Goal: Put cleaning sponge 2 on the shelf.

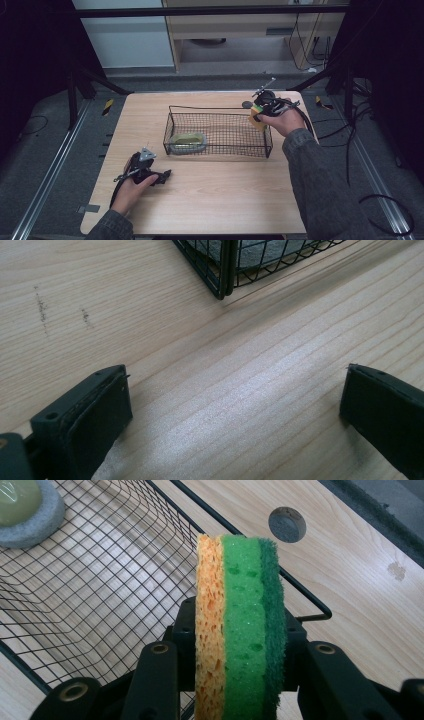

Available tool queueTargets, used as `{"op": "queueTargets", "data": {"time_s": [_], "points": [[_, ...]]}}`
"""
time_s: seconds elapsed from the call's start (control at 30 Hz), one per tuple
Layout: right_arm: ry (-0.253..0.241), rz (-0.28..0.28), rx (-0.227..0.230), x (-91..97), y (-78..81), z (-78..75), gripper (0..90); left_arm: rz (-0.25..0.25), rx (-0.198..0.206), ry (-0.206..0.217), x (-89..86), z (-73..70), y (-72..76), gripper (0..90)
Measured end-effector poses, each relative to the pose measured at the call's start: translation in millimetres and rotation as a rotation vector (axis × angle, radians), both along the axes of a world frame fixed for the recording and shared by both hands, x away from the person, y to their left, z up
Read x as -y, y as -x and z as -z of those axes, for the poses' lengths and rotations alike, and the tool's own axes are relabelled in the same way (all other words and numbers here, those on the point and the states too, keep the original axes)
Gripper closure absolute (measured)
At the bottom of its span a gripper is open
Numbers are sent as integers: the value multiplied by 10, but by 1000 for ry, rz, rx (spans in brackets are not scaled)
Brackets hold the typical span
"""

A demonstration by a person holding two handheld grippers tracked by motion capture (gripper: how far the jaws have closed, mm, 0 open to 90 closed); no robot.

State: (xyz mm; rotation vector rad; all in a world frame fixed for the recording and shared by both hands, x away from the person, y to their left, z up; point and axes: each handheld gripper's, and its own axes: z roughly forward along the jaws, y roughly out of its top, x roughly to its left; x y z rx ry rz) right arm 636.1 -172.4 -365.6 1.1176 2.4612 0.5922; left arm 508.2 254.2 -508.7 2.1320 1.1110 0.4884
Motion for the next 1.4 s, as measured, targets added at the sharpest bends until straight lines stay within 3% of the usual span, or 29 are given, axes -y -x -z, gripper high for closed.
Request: {"op": "queueTargets", "data": {"time_s": [0.7,1.17,1.4], "points": [[36,-15,-17,1,-22,179,643,-3,1,1,4,0,-4,0],[11,-1,-32,43,-48,333,642,-6,0,4,8,2,-3,0],[22,4,-32,24,-64,366,642,-6,0,4,8,2,-4,0]]}}
